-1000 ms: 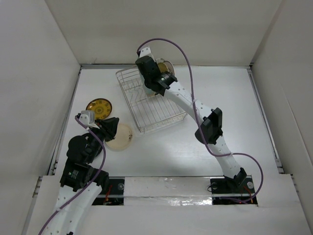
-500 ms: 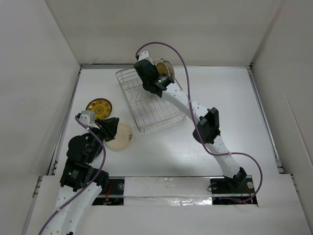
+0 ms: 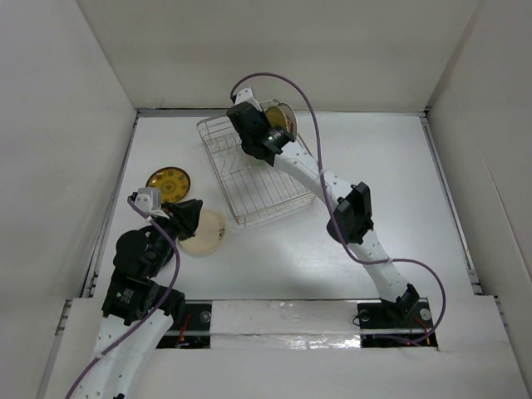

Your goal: Load the plates into the dish rack

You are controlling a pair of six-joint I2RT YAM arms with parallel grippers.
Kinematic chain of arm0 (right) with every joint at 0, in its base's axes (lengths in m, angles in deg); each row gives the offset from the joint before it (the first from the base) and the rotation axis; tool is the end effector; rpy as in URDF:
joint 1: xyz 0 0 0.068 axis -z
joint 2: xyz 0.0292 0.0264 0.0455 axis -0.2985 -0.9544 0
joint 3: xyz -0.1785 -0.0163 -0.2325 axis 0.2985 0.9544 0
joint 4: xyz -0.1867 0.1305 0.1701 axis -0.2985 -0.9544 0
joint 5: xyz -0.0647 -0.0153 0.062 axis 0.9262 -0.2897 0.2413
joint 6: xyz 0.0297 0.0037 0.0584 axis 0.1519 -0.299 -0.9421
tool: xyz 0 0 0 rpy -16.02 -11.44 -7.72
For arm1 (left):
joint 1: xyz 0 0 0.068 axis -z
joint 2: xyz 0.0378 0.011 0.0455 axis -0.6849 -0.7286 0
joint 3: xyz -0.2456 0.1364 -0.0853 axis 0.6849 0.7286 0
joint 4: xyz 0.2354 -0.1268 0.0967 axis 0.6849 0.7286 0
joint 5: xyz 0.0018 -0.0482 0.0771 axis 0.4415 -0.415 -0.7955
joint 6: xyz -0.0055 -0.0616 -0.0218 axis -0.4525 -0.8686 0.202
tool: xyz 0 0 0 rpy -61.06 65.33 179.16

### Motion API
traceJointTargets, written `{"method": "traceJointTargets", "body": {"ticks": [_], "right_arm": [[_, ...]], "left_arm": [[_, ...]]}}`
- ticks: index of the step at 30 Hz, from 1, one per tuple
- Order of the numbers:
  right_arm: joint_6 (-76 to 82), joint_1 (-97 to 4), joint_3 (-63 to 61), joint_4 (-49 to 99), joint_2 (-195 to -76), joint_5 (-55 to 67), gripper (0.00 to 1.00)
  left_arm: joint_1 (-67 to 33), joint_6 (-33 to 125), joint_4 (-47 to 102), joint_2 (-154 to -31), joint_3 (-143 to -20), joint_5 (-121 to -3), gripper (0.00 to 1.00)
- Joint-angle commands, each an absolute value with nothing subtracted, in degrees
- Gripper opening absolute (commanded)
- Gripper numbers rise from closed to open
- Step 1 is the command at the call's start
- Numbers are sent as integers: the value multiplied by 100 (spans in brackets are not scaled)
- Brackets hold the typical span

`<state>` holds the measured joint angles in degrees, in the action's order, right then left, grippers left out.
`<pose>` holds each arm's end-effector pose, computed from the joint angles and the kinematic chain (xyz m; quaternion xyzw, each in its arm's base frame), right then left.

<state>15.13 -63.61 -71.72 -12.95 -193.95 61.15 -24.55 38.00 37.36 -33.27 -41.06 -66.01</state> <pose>0.4351 0.3996 0.3357 -0.1705 0.8043 -0.1703 0.5432 0.1054 -0.0399 0.3393 0.0245 0.6576 -0.2711 0.7025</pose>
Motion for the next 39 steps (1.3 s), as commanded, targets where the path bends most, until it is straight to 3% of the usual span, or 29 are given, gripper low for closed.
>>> {"method": "traceJointTargets", "body": {"ticks": [1, 28, 32, 35, 39], "right_arm": [[1704, -6395, -7487, -554, -19334, 6688, 0], [1844, -6615, -7286, -282, -19862, 6979, 0], [2090, -6667, -7180, 175, -19844, 6847, 34], [2143, -6667, -7180, 377, -19835, 6751, 45], [1942, -6729, -6734, 588, -19503, 6646, 52]], "left_arm": [[-2424, 3798, 3495, -3259, -4150, -6508, 16], [-2424, 3789, 3495, -3286, -4133, -6490, 16], [-2424, 3789, 3504, -3286, -4133, -6499, 16], [-2424, 3789, 3513, -3303, -4133, -6508, 16], [-2424, 3789, 3513, -3330, -4142, -6508, 16]]}}
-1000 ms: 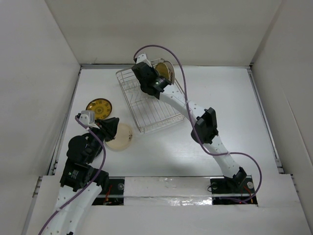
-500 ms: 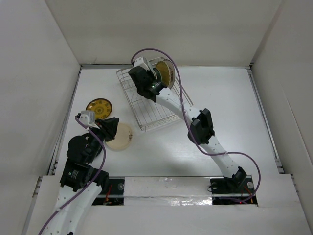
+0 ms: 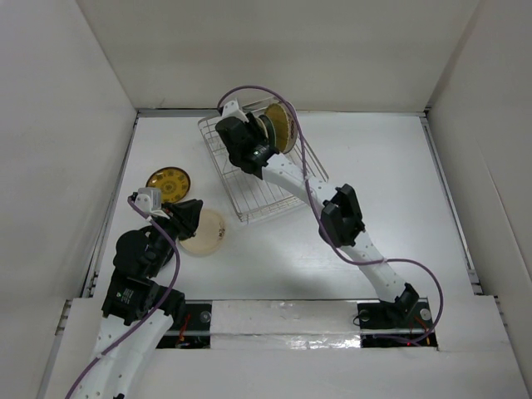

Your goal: Load the plates into the dish rack

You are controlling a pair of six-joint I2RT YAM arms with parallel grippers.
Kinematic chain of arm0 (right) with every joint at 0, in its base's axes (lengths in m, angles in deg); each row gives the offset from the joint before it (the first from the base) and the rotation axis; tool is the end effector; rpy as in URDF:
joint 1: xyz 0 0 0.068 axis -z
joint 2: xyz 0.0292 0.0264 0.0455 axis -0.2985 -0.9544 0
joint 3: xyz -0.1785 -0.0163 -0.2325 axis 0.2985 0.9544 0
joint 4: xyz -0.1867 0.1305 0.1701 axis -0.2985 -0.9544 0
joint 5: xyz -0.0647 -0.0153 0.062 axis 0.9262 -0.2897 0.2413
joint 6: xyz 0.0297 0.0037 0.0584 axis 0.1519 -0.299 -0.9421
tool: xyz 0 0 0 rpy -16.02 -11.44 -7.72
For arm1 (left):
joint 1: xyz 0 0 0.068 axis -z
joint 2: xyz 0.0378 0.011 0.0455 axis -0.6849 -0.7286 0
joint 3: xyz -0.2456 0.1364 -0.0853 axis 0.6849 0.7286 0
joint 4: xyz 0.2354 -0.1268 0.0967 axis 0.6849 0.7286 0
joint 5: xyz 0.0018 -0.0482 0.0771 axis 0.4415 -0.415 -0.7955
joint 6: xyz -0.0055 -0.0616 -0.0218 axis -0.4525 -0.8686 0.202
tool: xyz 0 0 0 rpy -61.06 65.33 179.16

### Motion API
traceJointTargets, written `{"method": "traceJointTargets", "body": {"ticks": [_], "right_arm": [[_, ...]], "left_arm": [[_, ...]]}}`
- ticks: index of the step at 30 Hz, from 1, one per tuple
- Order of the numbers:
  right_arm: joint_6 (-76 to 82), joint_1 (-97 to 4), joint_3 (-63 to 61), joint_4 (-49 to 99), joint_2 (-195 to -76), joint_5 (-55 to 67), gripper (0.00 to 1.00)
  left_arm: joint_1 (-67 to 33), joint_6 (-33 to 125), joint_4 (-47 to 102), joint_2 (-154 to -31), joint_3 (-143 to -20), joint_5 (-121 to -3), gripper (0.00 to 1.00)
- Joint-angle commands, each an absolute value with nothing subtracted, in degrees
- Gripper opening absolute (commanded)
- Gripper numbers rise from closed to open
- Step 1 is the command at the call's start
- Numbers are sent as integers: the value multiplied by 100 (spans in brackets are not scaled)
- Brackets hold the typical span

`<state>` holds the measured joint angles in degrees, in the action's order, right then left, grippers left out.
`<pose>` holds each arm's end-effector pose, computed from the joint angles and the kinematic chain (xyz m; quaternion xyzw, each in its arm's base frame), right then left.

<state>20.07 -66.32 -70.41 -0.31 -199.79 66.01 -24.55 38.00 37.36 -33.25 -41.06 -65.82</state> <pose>0.4371 0.4400 0.2903 -0.1731 0.7767 -0.1930 0.5740 0.1053 -0.0401 0.3394 0.0258 0.6574 -0.2722 0.7022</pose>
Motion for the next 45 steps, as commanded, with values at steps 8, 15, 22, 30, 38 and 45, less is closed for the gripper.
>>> {"method": "traceJointTargets", "body": {"ticks": [8, 15, 22, 30, 38, 45], "right_arm": [[1134, -7273, -4583, 1386, -17231, 5583, 64], [-1246, -8248, -644, 3267, -15302, 4227, 0], [-2262, -9312, 1012, 4518, -15508, 5220, 0], [-2934, -9481, 133, 3369, -16802, 4580, 50], [-5105, -9243, 141, 3278, -17049, 4606, 55], [-6827, -9023, 431, 3701, -17435, 4465, 52]], "left_arm": [[-2424, 3789, 3522, -3339, -4142, -6516, 16], [-2424, 3789, 3522, -3216, -4159, -6552, 4], [-2424, 3798, 3495, -2970, -4177, -6552, 0], [-2424, 3710, 3618, -2688, -4194, -6877, 7], [-2424, 3683, 3548, -2539, -4168, -6693, 10], [-2424, 3675, 3530, -2468, -4150, -6569, 10]]}}
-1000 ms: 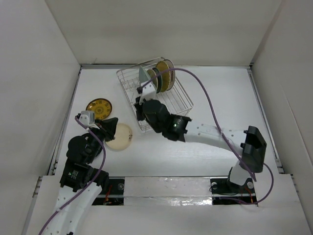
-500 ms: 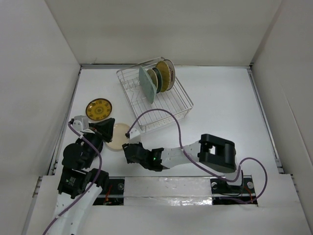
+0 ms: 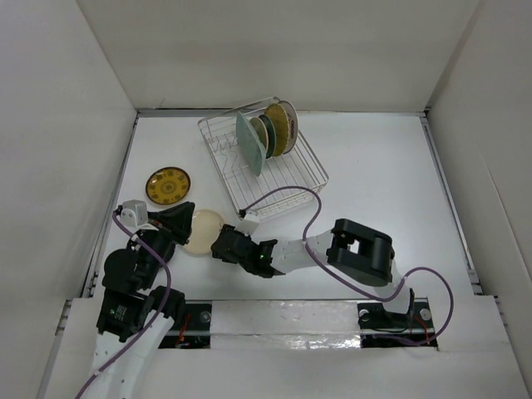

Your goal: Load the plates into the dish rack

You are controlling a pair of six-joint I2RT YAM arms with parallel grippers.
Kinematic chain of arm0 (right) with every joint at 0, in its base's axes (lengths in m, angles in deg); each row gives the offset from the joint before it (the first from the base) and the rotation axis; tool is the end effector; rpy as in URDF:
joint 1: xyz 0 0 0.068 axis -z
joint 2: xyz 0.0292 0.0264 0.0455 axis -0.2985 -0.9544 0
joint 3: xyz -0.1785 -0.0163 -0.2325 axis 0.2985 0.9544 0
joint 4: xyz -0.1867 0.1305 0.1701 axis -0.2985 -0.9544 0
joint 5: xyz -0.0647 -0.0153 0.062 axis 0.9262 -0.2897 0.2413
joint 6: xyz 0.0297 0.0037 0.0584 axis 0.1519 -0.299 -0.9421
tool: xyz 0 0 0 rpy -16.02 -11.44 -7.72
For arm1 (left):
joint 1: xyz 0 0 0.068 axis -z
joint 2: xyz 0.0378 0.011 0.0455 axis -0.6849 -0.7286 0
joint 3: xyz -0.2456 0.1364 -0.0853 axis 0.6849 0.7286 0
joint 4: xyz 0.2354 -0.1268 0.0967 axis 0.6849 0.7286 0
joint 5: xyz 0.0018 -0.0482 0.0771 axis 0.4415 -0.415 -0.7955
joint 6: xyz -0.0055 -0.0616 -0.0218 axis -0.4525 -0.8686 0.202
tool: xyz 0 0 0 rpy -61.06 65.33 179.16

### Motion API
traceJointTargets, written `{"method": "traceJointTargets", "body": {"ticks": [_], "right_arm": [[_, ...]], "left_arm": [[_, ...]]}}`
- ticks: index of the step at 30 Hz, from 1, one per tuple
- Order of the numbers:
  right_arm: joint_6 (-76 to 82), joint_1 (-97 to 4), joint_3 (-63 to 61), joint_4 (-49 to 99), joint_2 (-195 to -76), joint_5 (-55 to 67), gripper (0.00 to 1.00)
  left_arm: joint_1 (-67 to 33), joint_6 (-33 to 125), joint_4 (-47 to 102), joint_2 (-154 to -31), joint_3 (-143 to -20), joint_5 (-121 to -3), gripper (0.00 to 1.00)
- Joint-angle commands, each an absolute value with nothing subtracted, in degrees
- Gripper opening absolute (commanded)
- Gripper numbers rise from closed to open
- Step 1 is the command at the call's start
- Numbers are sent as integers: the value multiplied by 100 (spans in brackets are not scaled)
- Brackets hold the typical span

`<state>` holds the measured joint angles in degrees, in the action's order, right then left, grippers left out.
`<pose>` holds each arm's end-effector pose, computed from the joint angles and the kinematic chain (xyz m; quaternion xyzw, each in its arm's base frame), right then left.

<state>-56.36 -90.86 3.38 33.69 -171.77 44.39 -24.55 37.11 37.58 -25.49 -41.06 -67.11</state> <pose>0.1602 0.4482 0.1441 0.0603 0.8710 0.3191 0.3688 0.0762 -0.0290 0.3494 0.0142 0.6068 -0.2832 0.7425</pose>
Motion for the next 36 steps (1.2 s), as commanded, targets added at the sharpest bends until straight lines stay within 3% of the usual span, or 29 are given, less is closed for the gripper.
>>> {"method": "traceJointTargets", "body": {"ticks": [1, 8, 9, 12, 15, 24, 29, 32, 36], "right_arm": [[-6917, -9023, 449, 3709, -17470, 4465, 50], [-7471, -8970, 528, 3919, -17734, 4465, 37], [-7550, -8970, 563, 4016, -17734, 4430, 27], [-7665, -9022, 738, 4122, -17682, 4412, 10], [-7604, -9154, 1063, 4219, -17358, 4613, 0], [-5690, -9857, 1249, 3252, -15802, 6396, 0], [-3713, -9544, 977, 3261, -15063, 6935, 0], [-2373, -9033, 162, 2946, -15079, 6733, 0], [-970, -8164, -1587, 1753, -16009, 7066, 0]], "left_arm": [[-2424, 3675, 3539, -2468, -4150, -6569, 10], [-2424, 3675, 3539, -2407, -4159, -6578, 10], [-2424, 3675, 3548, -2416, -4159, -6578, 10], [-2424, 3683, 3557, -2425, -4168, -6578, 10], [-2424, 3683, 3557, -2407, -4168, -6578, 10], [-2424, 3701, 3583, -2442, -4185, -6675, 10], [-2424, 3692, 3618, -2503, -4194, -6789, 11], [-2424, 3692, 3627, -2565, -4186, -6772, 11], [-2424, 3683, 3644, -2591, -4203, -6798, 11]]}}
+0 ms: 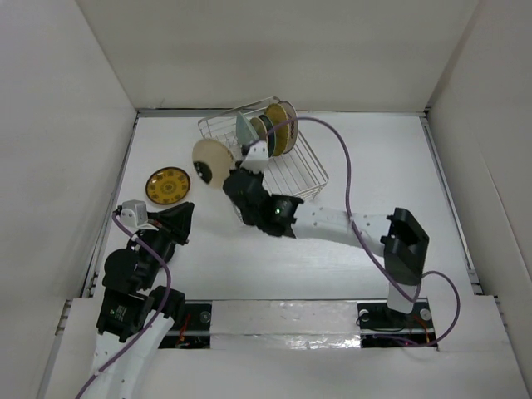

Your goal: Load the plates into the dish rack

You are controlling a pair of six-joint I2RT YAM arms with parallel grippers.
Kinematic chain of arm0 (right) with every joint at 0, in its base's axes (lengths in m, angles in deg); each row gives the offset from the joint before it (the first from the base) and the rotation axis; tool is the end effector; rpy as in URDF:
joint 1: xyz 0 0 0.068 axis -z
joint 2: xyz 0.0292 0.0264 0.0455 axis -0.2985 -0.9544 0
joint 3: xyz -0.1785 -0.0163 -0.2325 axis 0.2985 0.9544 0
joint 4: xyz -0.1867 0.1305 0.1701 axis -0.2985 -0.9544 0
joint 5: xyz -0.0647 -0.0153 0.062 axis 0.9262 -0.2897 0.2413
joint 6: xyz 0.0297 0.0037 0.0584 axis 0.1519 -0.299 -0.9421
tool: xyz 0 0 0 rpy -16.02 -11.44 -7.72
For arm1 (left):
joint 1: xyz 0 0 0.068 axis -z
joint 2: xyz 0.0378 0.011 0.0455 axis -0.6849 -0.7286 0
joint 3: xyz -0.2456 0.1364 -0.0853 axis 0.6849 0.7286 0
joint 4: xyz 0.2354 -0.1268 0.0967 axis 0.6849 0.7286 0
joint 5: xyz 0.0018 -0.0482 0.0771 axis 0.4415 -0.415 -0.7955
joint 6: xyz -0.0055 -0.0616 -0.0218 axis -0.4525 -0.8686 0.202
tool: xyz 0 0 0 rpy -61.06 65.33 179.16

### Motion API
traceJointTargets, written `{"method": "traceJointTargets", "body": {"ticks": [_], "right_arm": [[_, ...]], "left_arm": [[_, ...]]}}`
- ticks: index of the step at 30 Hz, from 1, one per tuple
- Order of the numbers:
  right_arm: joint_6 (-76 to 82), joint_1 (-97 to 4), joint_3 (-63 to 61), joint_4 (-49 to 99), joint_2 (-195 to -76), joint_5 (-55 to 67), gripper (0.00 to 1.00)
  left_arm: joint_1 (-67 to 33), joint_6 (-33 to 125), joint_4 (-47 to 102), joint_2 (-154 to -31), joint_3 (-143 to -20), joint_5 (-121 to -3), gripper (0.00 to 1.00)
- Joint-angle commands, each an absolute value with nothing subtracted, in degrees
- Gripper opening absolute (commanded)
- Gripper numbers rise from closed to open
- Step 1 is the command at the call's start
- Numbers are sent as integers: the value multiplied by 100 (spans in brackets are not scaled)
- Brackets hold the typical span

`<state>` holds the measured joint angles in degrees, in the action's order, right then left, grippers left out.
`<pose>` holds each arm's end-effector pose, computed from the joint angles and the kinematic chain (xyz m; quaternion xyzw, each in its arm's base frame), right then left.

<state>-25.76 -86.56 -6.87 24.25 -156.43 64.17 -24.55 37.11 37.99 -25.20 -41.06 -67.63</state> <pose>0.1976 0.4081 0.3172 0.0126 0.7850 0.1899 0.5896 0.0754 -0.0283 0.3488 0.0106 0.6077 -0.2805 0.7429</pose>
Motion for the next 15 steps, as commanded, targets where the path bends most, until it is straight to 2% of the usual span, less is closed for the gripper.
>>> {"method": "traceJointTargets", "body": {"ticks": [1, 2, 6, 15], "right_arm": [[-507, -8031, -1930, 1627, -16473, 7215, 0], [-354, -7917, -2603, 1522, -16704, 7303, 0], [428, -7380, -3897, 1231, -17610, 7558, 0], [1431, -7028, -5219, 1152, -18682, 7621, 0]], "left_arm": [[-2424, 3675, 3662, -2583, -4203, -6841, 11], [-2424, 3675, 3662, -2600, -4203, -6850, 11], [-2424, 3657, 3671, -2662, -4186, -6798, 11], [-2424, 3648, 3689, -2758, -4186, -6807, 11]]}}
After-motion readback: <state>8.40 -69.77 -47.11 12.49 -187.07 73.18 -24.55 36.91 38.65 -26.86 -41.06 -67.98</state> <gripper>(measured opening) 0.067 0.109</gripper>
